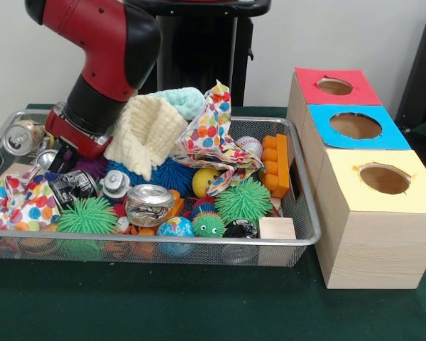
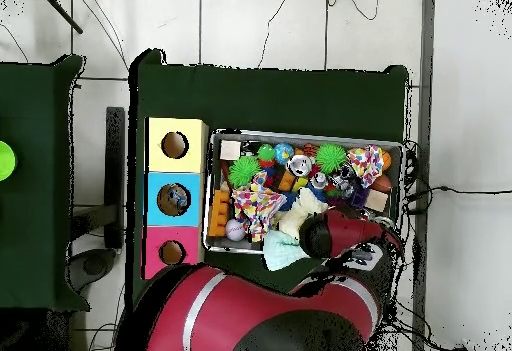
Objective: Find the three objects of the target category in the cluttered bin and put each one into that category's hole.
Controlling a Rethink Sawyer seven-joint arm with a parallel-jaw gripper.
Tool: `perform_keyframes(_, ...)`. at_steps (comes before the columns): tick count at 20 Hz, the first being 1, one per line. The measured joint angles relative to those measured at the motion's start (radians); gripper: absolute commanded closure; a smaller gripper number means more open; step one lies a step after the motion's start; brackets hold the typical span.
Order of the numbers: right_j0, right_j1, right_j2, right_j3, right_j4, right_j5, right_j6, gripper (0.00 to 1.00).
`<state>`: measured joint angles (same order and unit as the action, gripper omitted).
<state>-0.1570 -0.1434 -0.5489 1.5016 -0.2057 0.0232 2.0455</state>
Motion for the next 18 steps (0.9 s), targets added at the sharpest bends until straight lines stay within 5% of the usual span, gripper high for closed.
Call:
perform_keyframes(13, 0.004, -0.002, 0.000, -0.001, -0.001, 0.017, 0.000, 1.00)
perform_keyframes(18, -0.080, -0.073, 0.090, 0.024, -0.039, 0.043, 0.000, 1.00)
